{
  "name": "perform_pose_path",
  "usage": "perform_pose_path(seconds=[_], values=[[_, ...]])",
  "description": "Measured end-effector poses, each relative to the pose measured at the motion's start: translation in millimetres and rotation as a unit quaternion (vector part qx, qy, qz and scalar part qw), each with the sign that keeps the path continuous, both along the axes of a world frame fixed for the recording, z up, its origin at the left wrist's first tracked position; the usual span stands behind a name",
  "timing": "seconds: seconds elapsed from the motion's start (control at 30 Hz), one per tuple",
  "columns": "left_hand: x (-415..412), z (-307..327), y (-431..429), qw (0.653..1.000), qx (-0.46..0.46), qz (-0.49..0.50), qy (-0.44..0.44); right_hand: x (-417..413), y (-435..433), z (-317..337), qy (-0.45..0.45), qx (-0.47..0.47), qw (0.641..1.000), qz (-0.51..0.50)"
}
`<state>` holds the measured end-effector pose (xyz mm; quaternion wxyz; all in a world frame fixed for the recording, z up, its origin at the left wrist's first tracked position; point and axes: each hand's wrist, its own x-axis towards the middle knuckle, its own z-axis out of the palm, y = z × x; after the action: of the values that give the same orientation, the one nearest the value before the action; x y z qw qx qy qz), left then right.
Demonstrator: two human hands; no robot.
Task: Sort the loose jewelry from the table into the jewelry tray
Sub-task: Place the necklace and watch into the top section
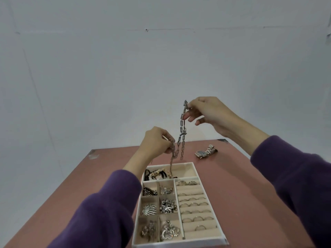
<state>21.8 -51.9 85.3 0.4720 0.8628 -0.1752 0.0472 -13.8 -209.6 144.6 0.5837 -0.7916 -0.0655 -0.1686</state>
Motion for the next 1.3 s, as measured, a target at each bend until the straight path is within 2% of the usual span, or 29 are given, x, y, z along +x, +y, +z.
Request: perform_pose_path(seconds=[0.3, 0.47, 0.73, 0.83, 0.97, 1.07, 1.3], values=[[8, -30, -4, 0.995, 0.083, -0.027, 0.051, 4, 10, -15, 0.011, -0.023, 0.999, 0.028], [6, -38, -1, 0.983, 0.180, -0.018, 0.015, 8, 13, -24, 0.025, -0.037, 0.999, 0.029], [0, -45, 16, 0.978, 0.198, -0.056, 0.019, 15, 17, -44, 0.053, -0.054, 0.996, 0.046], [-1, -50, 26, 0.986, 0.161, -0.049, 0.008, 17, 18, -53, 0.063, -0.062, 0.995, 0.051], [-3, -66, 38, 0.997, 0.039, 0.045, -0.044, 18, 18, -64, 0.079, -0.095, 0.991, 0.053], [-3, -79, 43, 0.990, -0.043, 0.100, -0.091, 19, 19, -73, 0.096, -0.131, 0.985, 0.064], [-1, -84, 44, 0.973, -0.147, 0.143, -0.107, 24, 20, -92, 0.124, -0.244, 0.959, 0.071]])
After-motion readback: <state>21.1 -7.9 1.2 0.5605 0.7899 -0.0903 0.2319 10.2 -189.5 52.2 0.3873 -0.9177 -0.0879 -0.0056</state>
